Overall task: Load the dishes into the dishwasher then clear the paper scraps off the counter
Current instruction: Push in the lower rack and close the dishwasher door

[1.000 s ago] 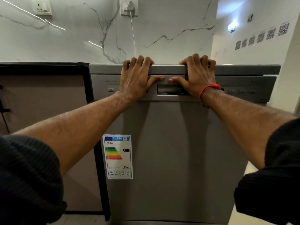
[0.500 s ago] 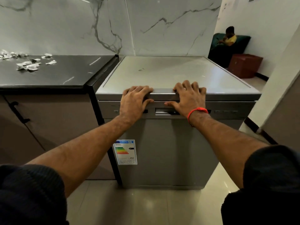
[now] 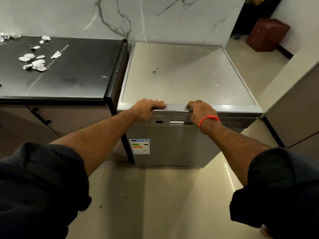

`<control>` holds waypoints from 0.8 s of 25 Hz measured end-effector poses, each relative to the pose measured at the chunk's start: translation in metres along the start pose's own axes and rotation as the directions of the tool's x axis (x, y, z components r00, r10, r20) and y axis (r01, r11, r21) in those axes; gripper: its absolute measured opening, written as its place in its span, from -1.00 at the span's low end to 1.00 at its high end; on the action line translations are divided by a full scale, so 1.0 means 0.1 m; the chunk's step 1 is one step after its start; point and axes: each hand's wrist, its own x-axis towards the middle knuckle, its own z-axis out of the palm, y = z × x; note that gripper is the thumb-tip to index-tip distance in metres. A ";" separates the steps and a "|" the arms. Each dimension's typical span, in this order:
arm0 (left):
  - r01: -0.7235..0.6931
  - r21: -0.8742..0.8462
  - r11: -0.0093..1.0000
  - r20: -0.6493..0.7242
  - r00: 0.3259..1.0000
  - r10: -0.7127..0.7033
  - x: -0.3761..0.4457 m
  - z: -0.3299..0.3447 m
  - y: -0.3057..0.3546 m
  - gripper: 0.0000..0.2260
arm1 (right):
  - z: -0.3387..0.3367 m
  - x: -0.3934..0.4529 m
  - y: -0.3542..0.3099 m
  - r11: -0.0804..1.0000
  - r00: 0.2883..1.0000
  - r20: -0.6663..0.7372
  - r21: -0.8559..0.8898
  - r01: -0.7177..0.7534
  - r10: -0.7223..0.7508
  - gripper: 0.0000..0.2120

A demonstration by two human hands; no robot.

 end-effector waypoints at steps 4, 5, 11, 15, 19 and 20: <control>0.011 -0.031 0.999 0.076 0.997 -0.009 0.00 -0.02 0.08 -0.34 | -0.22 0.00 -0.04 0.997 0.967 0.252 -0.083 -0.007 0.028 -0.62; 0.030 -0.038 0.999 0.092 0.995 -0.027 0.01 -0.04 0.09 -0.32 | -0.24 0.01 -0.05 0.994 0.959 0.284 -0.110 0.010 0.022 -0.61; 0.099 -0.046 0.994 0.169 0.982 -0.090 0.02 -0.12 0.19 -0.29 | -0.39 0.16 -0.02 0.998 0.935 0.353 -0.064 -0.019 0.040 -0.65; 0.194 -0.066 0.979 0.243 0.955 -0.173 0.06 -0.23 0.30 -0.34 | -0.60 0.35 0.03 1.000 0.909 0.417 -0.009 0.004 0.000 -0.64; 0.310 -0.275 0.910 0.123 0.950 -0.287 0.12 -0.55 0.45 -0.47 | -0.83 0.55 0.04 0.968 0.953 0.295 0.249 -0.015 -0.061 -0.66; 0.322 -0.297 0.899 0.017 0.943 -0.332 0.14 -0.63 0.46 -0.50 | -0.86 0.63 0.02 0.945 0.970 0.227 0.328 0.004 -0.083 -0.68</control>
